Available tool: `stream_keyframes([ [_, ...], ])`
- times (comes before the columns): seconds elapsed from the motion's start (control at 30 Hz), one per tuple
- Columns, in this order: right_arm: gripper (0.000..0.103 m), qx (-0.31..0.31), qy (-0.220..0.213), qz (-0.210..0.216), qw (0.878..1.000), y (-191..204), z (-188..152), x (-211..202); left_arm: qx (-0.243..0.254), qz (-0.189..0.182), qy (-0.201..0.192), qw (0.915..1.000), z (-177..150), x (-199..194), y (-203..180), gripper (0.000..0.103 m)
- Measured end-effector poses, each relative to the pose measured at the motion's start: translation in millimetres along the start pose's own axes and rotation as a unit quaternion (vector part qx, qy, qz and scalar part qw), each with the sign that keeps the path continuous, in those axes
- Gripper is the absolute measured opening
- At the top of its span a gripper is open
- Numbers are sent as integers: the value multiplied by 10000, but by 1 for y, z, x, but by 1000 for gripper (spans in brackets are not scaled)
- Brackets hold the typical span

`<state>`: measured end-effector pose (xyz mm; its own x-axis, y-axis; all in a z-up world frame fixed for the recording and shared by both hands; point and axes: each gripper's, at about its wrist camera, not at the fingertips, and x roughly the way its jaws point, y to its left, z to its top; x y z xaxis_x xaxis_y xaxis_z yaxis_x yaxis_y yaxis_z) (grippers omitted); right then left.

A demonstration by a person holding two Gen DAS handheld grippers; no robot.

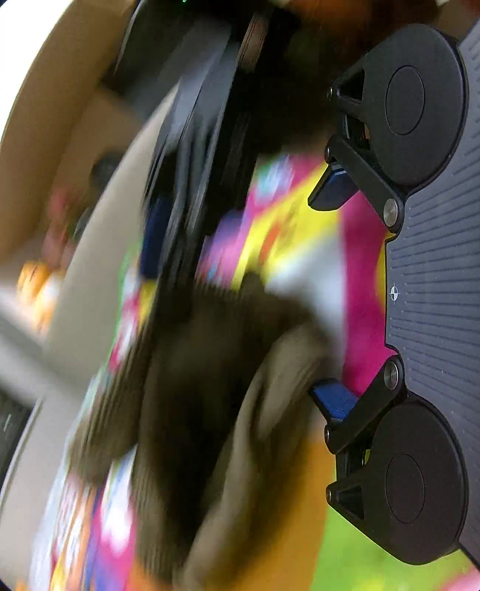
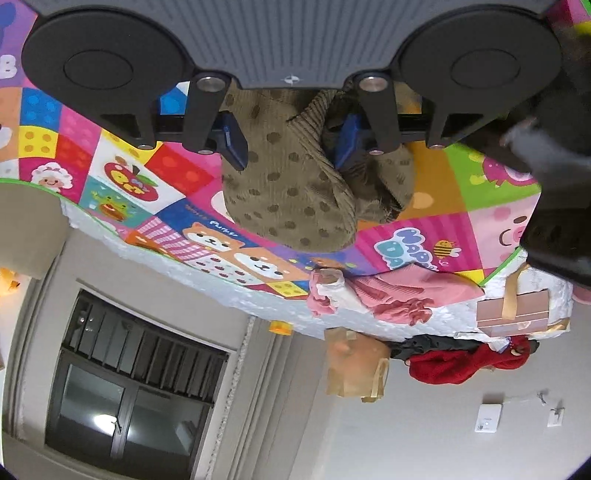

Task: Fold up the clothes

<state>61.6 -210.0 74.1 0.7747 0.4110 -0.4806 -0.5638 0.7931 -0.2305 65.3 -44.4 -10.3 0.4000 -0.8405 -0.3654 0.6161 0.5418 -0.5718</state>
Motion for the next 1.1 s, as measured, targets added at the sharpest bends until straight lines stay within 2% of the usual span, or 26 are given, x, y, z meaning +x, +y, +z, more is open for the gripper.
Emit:
stream_keyframes([
  [0.1,55,28,-21,120,9999,0,-3,0,445,-677,215,9965,-13,-4,-30,99],
  [0.17,63,27,-59,185,9998,3,-8,-2,641,-664,267,9954,-18,-16,-37,99],
  [0.23,67,-18,-118,216,9997,9,-15,-6,627,-362,149,9973,-18,-39,-26,99],
  [0.3,74,-127,-177,226,9995,20,-23,-6,297,215,-96,9993,-11,-63,-6,100],
  [0.37,77,-240,-242,234,9991,32,-30,-4,-46,800,-345,9962,-3,-88,14,100],
  [0.47,78,-234,-363,232,9988,45,-34,6,-637,1880,-713,9775,18,-110,45,100],
  [0.53,77,-41,-473,217,9986,45,-30,12,-602,2232,-915,9686,35,-112,54,100],
  [0.57,64,163,-528,203,9983,39,-27,12,-503,2301,-970,9670,44,-110,55,100],
  [0.6,56,443,-583,183,9971,27,-24,10,-362,2345,-1010,9662,55,-103,55,100],
  [0.63,38,722,-638,163,9952,16,-20,8,-228,2361,-1036,9659,64,-100,54,100],
  [0.67,30,1001,-692,143,9925,5,-16,7,-97,2368,-1047,9659,74,-96,52,100],
  [0.73,24,1435,-764,57,9867,-16,-10,3,283,2399,-963,9656,87,-82,49,100],
  [0.83,23,1263,-756,-24,9891,-10,-14,-1,919,2487,-702,9617,104,-56,40,100],
  [0.93,24,1028,-750,-70,9918,-1,-20,-4,1591,2702,-202,9493,106,-25,47,100],
  [1.0,44,871,-745,-101,9934,6,-23,-6,1725,2774,-33,9451,109,-11,53,100],
  [1.03,68,743,-795,-151,9939,13,-25,-7,1656,2741,-54,9473,113,-8,55,100],
  [1.07,78,581,-882,-227,9941,22,-27,-8,1577,2702,-82,9498,117,-5,58,100],
  [1.1,78,477,-908,-262,9944,29,-28,-6,1469,2664,-167,9525,123,-5,59,100],
])
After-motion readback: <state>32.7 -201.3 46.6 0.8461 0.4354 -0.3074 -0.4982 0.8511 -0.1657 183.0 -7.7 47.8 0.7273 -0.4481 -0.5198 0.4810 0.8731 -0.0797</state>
